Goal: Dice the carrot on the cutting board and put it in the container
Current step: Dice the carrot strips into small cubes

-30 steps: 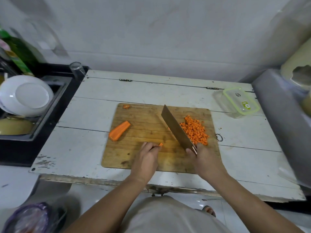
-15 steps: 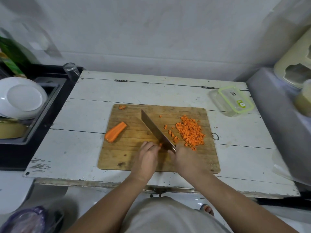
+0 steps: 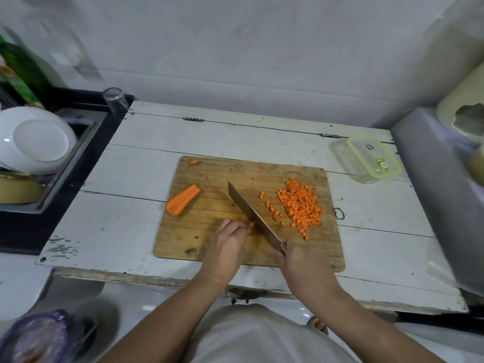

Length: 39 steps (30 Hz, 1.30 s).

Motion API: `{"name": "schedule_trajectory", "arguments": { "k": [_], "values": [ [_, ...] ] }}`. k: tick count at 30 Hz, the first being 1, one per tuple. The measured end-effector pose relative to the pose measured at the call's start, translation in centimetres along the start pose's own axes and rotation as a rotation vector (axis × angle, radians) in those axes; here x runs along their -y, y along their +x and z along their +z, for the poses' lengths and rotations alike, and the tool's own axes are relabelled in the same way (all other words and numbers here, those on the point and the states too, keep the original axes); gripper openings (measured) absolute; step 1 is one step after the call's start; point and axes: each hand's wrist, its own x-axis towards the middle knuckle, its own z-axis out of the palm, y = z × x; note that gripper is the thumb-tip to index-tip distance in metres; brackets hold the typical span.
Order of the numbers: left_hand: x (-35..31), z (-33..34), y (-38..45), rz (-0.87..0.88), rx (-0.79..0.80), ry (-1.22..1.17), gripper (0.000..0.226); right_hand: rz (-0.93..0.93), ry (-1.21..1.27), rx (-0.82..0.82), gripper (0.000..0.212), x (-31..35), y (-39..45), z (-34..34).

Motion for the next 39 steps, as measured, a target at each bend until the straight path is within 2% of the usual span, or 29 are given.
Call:
{"name": "schedule_trajectory", "arguments": {
  "k": [6, 10, 14, 17, 21, 26, 29, 32, 39],
  "values": [
    [0.1, -0.6, -0.7, 0.058, 0.034, 0.011, 0.038, 0.06, 0.162, -0.028, 0.032, 2.2, 3.7, -0.2],
    [0.4, -0.7, -1.1, 0.11, 0.009, 0.053, 0.029, 0.081, 0.254, -0.032, 0.029, 0.0, 2.0, -0.5],
    [0.3, -0.7, -1.1, 0.112, 0.008, 0.055, 0.022, 0.002, 0.192, 0.017, 0.028, -0.5, -0.2, -0.6],
    [0.5, -0.7, -1.0, 0.113, 0.008, 0.064, 0.018, 0.01, 0.149, 0.056, 0.028, 0.4, -0.9, -0.4],
    [0.7, -0.4, -1.1, 0.102, 0.027, 0.063, 0.024, 0.021, 0.058, 0.01, 0.027, 2.6, 0.6, -0.4],
    [0.5, -0.6, -1.3, 0.068, 0.051, 0.086, 0.024, 0.089, 0.196, 0.032, 0.036, 2.6, 3.3, -0.7],
    [0.4, -0.7, -1.4, 0.08, 0.022, 0.084, 0.021, 0.083, 0.256, 0.002, 0.03, 0.8, 1.8, -0.8],
    [0.5, -0.7, -1.7, 0.094, 0.014, 0.09, 0.023, 0.042, 0.251, 0.007, 0.026, -0.3, 0.3, -1.0],
    [0.4, -0.9, -1.7, 0.07, 0.03, 0.075, 0.024, 0.02, 0.202, -0.017, 0.03, -0.1, -0.8, -0.7]
  ]
}}
